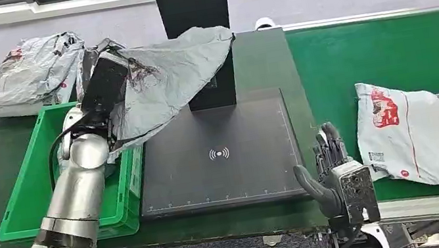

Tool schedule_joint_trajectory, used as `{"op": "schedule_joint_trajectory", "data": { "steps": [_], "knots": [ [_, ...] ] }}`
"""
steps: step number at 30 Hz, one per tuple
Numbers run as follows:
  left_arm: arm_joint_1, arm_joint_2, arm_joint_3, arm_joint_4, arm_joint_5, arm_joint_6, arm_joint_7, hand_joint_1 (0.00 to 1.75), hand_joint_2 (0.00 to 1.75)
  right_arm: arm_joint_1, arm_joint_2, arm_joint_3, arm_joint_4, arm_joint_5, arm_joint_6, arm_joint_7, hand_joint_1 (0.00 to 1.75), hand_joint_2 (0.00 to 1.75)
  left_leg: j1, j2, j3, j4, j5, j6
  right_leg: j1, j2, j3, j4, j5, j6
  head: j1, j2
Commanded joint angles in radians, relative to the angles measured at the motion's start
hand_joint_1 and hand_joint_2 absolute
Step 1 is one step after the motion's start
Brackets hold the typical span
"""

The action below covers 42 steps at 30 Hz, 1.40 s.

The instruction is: Moved the parcel from conveyor to table for the left to box.

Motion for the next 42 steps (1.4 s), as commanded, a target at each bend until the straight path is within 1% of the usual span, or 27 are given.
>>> {"op": "schedule_joint_trajectory", "data": {
  "steps": [1, 3, 5, 8, 9, 10, 11, 15, 16, 17, 18, 19, 21, 22, 23, 24, 25, 27, 30, 31, 33, 34, 35, 37, 40, 41, 42],
  "knots": [
    [0.004, 0.002, 0.046, -0.035, -0.082, 0.100, 0.006, 1.75, 1.75, -0.002, -0.031, -0.035, 0.050, -0.001, -0.015, -0.018, 0.00, 1.75, 0.000, 0.002, 0.002, -0.001, 0.000, 0.001, 0.001, -0.002, 0.002, -0.002, 0.000, 0.000, 0.000, 0.000],
    [0.007, 0.029, 0.054, -0.039, -0.203, 0.198, 0.047, 1.75, 1.75, 0.002, -0.028, -0.035, 0.050, -0.002, -0.018, -0.021, 0.00, 1.75, 0.000, 0.005, 0.004, -0.004, 0.000, 0.001, 0.002, -0.003, 0.004, -0.005, 0.001, -0.001, 0.000, 0.000],
    [-0.002, 0.049, 0.081, -0.009, -0.285, 0.242, 0.087, 1.75, 1.75, -0.005, -0.024, -0.036, 0.056, -0.001, -0.019, -0.024, 0.00, 1.75, 0.000, 0.004, 0.002, -0.001, 0.000, 0.000, 0.001, 0.000, 0.001, -0.001, 0.000, -0.001, 0.000, 0.000],
    [-0.031, 0.094, 0.139, 0.105, -0.436, 0.321, 0.142, 1.75, 1.75, -0.021, -0.029, -0.033, 0.075, -0.003, -0.013, -0.028, 0.00, 1.75, 0.000, 0.005, 0.003, -0.002, 0.000, 0.000, 0.001, 0.001, 0.001, -0.001, 0.001, -0.001, 0.000, 0.000],
    [-0.040, 0.096, 0.169, 0.139, -0.443, 0.320, 0.117, 1.75, 1.75, -0.026, -0.030, -0.035, 0.081, -0.005, -0.012, -0.029, 0.00, 1.75, 0.001, 0.007, 0.004, -0.003, 0.000, 0.001, 0.002, 0.001, 0.003, -0.003, 0.002, -0.001, 0.000, 0.000],
    [-0.042, 0.096, 0.177, 0.146, -0.443, 0.321, 0.108, 1.75, 1.75, -0.026, -0.029, -0.035, 0.081, -0.005, -0.012, -0.030, 0.00, 1.75, 0.000, 0.005, 0.002, -0.002, 0.000, 0.000, 0.001, 0.001, 0.001, -0.001, 0.001, -0.001, 0.000, 0.000],
    [-0.042, 0.096, 0.177, 0.146, -0.443, 0.321, 0.108, 1.75, 1.75, -0.026, -0.029, -0.035, 0.081, -0.005, -0.012, -0.030, 0.00, 1.75, 0.001, 0.007, 0.004, -0.004, 0.001, 0.000, 0.002, 0.001, 0.003, -0.003, 0.002, -0.001, 0.000, 0.000],
    [-0.042, 0.087, 0.176, 0.143, -0.446, 0.321, 0.106, 1.75, 1.75, -0.025, -0.030, -0.036, 0.080, -0.005, -0.012, -0.030, 0.00, 1.75, 0.001, 0.004, 0.002, -0.002, 0.001, 0.000, 0.002, -0.001, 0.001, -0.002, 0.001, -0.001, 0.000, 0.000],
    [-0.042, 0.085, 0.174, 0.141, -0.448, 0.322, 0.107, 1.75, 1.75, -0.024, -0.030, -0.036, 0.080, -0.005, -0.012, -0.030, 0.00, 1.75, 0.001, 0.001, 0.001, -0.001, 0.001, 0.000, 0.001, -0.002, 0.001, -0.001, 0.000, -0.001, 0.000, 0.000],
    [-0.042, 0.085, 0.174, 0.141, -0.448, 0.322, 0.107, 1.75, 1.75, -0.024, -0.030, -0.036, 0.080, -0.005, -0.012, -0.030, 0.00, 1.75, 0.001, 0.002, 0.002, -0.002, 0.001, 0.000, 0.002, -0.004, 0.002, -0.003, 0.001, -0.001, 0.000, 0.000],
    [-0.045, 0.106, 0.175, 0.171, -0.545, 0.345, 0.221, 1.75, 1.75, -0.027, -0.035, -0.031, 0.080, -0.006, -0.001, -0.032, 0.00, 1.75, 0.001, 0.000, 0.001, -0.001, 0.001, 0.000, 0.002, -0.002, 0.001, -0.001, 0.000, 0.000, 0.000, 0.000],
    [-0.042, 0.132, 0.189, 0.200, -0.562, 0.352, 0.230, 1.75, 1.75, -0.033, -0.036, -0.031, 0.088, -0.008, 0.001, -0.032, 0.00, 1.75, 0.001, 0.001, 0.002, -0.002, 0.002, 0.001, 0.002, -0.004, 0.003, -0.003, 0.000, 0.000, 0.000, 0.000],
    [-0.056, 0.182, 0.237, 0.332, -0.589, 0.388, 0.203, 1.75, 1.75, -0.047, -0.037, -0.030, 0.107, -0.011, 0.009, -0.033, 0.00, 1.75, 0.001, 0.006, 0.004, -0.003, 0.001, 0.001, 0.001, 0.002, 0.003, -0.003, 0.001, -0.001, 0.000, 0.000],
    [-0.059, 0.207, 0.249, 0.394, -0.644, 0.406, 0.231, 1.75, 1.75, -0.056, -0.040, -0.027, 0.118, -0.013, 0.018, -0.036, 0.00, 1.75, 0.001, 0.005, 0.004, -0.003, 0.001, 0.000, 0.001, 0.002, 0.003, -0.002, 0.001, -0.001, 0.000, 0.000],
    [-0.054, 0.218, 0.265, 0.419, -0.644, 0.417, 0.219, 1.75, 1.75, -0.061, -0.039, -0.026, 0.125, -0.013, 0.020, -0.036, 0.00, 1.75, 0.000, 0.006, 0.004, -0.004, 0.001, 0.000, 0.000, 0.002, 0.003, -0.003, 0.001, -0.001, 0.000, 0.000],
    [-0.051, 0.229, 0.274, 0.447, -0.680, 0.430, 0.238, 1.75, 1.75, -0.069, -0.038, -0.025, 0.134, -0.013, 0.023, -0.037, 0.00, 1.75, 0.001, 0.006, 0.004, -0.003, 0.001, 0.000, 0.001, 0.003, 0.003, -0.002, 0.001, -0.001, 0.000, 0.000],
    [-0.039, 0.236, 0.292, 0.465, -0.699, 0.431, 0.245, 1.75, 1.75, -0.078, -0.036, -0.023, 0.145, -0.013, 0.025, -0.037, 0.00, 1.75, 0.001, 0.009, 0.005, -0.004, 0.000, -0.001, 0.001, 0.005, 0.003, -0.003, 0.002, -0.002, 0.000, 0.000],
    [-0.011, 0.240, 0.309, 0.468, -0.729, 0.411, 0.257, 1.75, 1.75, -0.091, -0.036, -0.022, 0.157, -0.012, 0.025, -0.038, 0.00, 1.75, 0.001, 0.007, 0.005, -0.004, 0.001, -0.001, 0.001, 0.003, 0.003, -0.003, 0.001, -0.002, 0.000, 0.000],
    [0.022, 0.235, 0.320, 0.463, -0.786, 0.331, 0.295, 1.75, 1.75, -0.100, -0.041, -0.020, 0.166, -0.013, 0.032, -0.036, 0.00, 1.75, 0.001, 0.005, 0.004, -0.003, 0.001, -0.001, 0.002, 0.002, 0.002, -0.002, 0.000, -0.001, 0.000, 0.000],
    [0.026, 0.232, 0.323, 0.461, -0.788, 0.326, 0.297, 1.75, 1.75, -0.102, -0.041, -0.020, 0.167, -0.013, 0.032, -0.036, 0.00, 1.75, 0.001, 0.007, 0.005, -0.005, 0.001, 0.000, 0.002, 0.003, 0.003, -0.004, 0.001, -0.001, 0.000, 0.000],
    [0.026, 0.232, 0.323, 0.461, -0.788, 0.326, 0.297, 1.75, 1.75, -0.102, -0.041, -0.020, 0.167, -0.013, 0.032, -0.036, 0.00, 1.75, 0.002, 0.005, 0.004, -0.004, 0.001, 0.000, 0.002, 0.001, 0.003, -0.003, 0.000, -0.001, 0.000, 0.000],
    [0.028, 0.235, 0.323, 0.455, -0.811, 0.310, 0.320, 1.75, 1.75, -0.103, -0.042, -0.019, 0.168, -0.013, 0.035, -0.035, 0.00, 1.75, 0.002, 0.006, 0.005, -0.005, 0.001, 0.000, 0.003, 0.001, 0.004, -0.004, 0.001, -0.001, 0.000, 0.000],
    [0.030, 0.236, 0.327, 0.454, -0.812, 0.298, 0.323, 1.75, 1.75, -0.104, -0.044, -0.018, 0.169, -0.013, 0.037, -0.035, 0.00, 1.75, 0.002, 0.004, 0.002, -0.002, 0.000, 0.000, 0.003, 0.001, 0.002, -0.002, 0.000, -0.001, 0.000, 0.000],
    [0.039, 0.236, 0.341, 0.449, -0.804, 0.269, 0.322, 1.75, 1.75, -0.101, -0.046, -0.018, 0.171, -0.013, 0.036, -0.035, 0.00, 1.75, 0.002, 0.005, 0.004, -0.004, 0.001, 0.001, 0.003, 0.000, 0.004, -0.004, 0.001, -0.001, 0.000, 0.000],
    [0.073, 0.245, 0.349, 0.426, -0.855, 0.207, 0.385, 1.75, 1.75, -0.104, -0.043, -0.013, 0.184, -0.012, 0.044, -0.038, 0.00, 1.75, 0.002, 0.003, 0.002, -0.003, 0.000, 0.000, 0.002, 0.000, 0.002, -0.002, 0.000, -0.001, 0.000, 0.000],
    [0.078, 0.246, 0.351, 0.428, -0.854, 0.206, 0.383, 1.75, 1.75, -0.105, -0.042, -0.013, 0.185, -0.012, 0.044, -0.038, 0.00, 1.75, 0.002, 0.005, 0.004, -0.005, 0.001, 0.000, 0.002, -0.001, 0.004, -0.004, 0.001, -0.001, 0.000, 0.000],
    [0.080, 0.248, 0.352, 0.428, -0.854, 0.205, 0.383, 1.75, 1.75, -0.106, -0.042, -0.012, 0.186, -0.012, 0.044, -0.038, 0.00, 1.75, 0.002, 0.003, 0.002, -0.003, 0.000, -0.001, 0.002, 0.001, 0.002, -0.002, 0.000, -0.001, 0.000, 0.000]
  ]
}}
